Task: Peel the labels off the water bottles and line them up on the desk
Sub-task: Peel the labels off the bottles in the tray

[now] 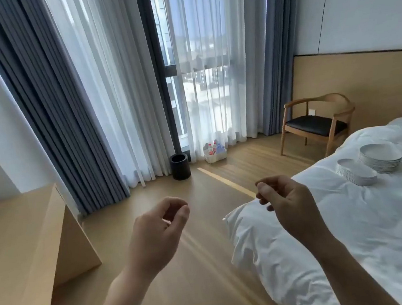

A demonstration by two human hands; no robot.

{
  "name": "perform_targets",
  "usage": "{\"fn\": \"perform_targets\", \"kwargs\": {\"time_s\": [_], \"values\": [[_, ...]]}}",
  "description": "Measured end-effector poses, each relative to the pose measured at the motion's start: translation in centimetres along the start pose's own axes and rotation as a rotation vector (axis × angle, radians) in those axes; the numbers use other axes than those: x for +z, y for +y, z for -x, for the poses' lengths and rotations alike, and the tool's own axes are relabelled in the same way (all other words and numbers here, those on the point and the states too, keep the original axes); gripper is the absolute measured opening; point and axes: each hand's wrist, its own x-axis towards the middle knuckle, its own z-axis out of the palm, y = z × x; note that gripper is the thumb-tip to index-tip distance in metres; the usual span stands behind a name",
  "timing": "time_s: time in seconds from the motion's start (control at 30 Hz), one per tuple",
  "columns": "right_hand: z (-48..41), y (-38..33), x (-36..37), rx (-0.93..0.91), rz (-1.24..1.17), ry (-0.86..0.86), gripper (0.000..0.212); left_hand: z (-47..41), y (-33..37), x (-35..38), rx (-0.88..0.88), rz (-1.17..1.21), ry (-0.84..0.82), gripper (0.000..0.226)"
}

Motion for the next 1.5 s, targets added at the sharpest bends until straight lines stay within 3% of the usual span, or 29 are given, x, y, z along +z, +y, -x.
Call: {"fn": "perform_targets", "kwargs": {"time_s": [0.2, 0.43, 0.63, 0.8, 1.13, 1.5], "values": [[-12.5, 2.3, 4.5, 0.005, -0.072, -0.054, 0.019, -12.7, -3.8, 0.7, -0.003, -0.006, 0.057, 0.019], [-24.5, 6.9, 12.8, 0.051, -0.027, -0.106, 0.016, -24.5, -12.9, 2.5, -0.115, 0.071, 0.085, 0.022], [-35.6, 9.2, 21.5, 0.089, -0.012, -0.083, 0.010, -36.6, -21.6, 3.0, -0.128, 0.137, 0.077, 0.012], [-46.2, 10.2, 27.5, 0.163, 0.011, 0.003, 0.009, -49.7, -27.7, 3.8, -0.164, 0.215, -0.025, 0.016], [-63.7, 20.8, 30.5, 0.327, 0.003, 0.168, 0.009, -69.9, -34.1, 15.1, -0.095, 0.191, -0.249, 0.011], [-89.9, 32.3, 28.5, 0.349, 0.018, 0.047, 0.006, -92.5, -37.6, 28.8, -0.174, 0.114, -0.221, 0.015]]}}
